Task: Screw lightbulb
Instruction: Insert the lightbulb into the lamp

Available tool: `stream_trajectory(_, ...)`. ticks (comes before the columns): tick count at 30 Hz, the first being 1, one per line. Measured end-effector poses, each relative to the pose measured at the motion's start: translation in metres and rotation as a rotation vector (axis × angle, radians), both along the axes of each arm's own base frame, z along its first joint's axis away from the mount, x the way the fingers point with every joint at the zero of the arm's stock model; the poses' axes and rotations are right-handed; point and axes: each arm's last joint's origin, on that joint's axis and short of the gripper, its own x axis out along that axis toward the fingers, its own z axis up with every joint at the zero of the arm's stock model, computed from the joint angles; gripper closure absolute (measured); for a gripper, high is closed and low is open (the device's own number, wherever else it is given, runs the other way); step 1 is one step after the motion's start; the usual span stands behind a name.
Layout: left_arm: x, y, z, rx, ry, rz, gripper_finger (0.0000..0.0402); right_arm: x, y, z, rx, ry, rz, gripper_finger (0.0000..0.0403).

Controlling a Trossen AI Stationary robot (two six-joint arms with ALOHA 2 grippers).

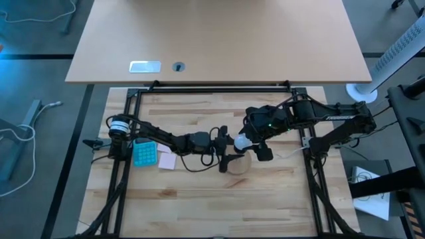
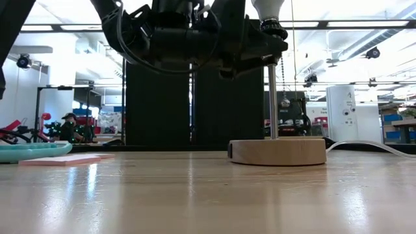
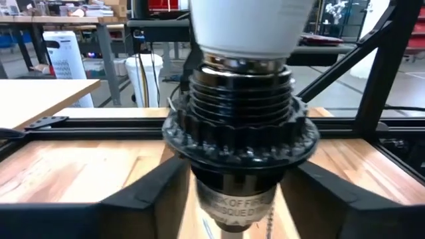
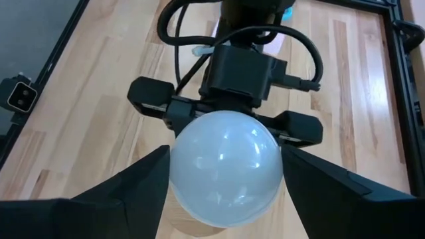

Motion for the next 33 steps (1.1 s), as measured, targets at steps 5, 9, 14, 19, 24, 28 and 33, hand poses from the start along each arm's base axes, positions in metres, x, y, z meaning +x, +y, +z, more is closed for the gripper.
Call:
stream_trajectory(5,0.002,0.0,0.002,0.001,0.004,0.005,0.0249,0.0,0.0,0.0,-0.002,0.0,-0.002,0.0122)
stream_trajectory(9,0.008,0.0,0.008,-0.001,0.027,0.006,0.0249,-0.001,0.0,0.0,-0.002,0.004,-0.003,0.012)
stream_trajectory(14,0.015,0.0,0.024,0.039,0.075,0.002,0.0255,-0.003,0.0,0.008,0.001,-0.019,0.0,0.0126)
stream_trajectory(19,0.014,0.0,0.043,0.065,0.052,-0.003,0.0259,-0.01,-0.001,0.026,-0.009,-0.053,0.011,0.0125)
stream_trajectory(24,0.011,-0.001,0.057,0.063,0.027,-0.007,0.0259,-0.016,-0.002,0.04,-0.011,-0.068,0.015,0.0117)
stream_trajectory(28,0.011,-0.001,0.078,0.062,0.004,-0.006,0.0259,-0.022,-0.003,0.057,-0.007,-0.119,0.016,0.0121)
stream_trajectory(33,0.017,-0.001,0.114,0.115,0.069,-0.002,0.0259,-0.035,-0.004,0.08,0.003,-0.168,0.012,0.0127)
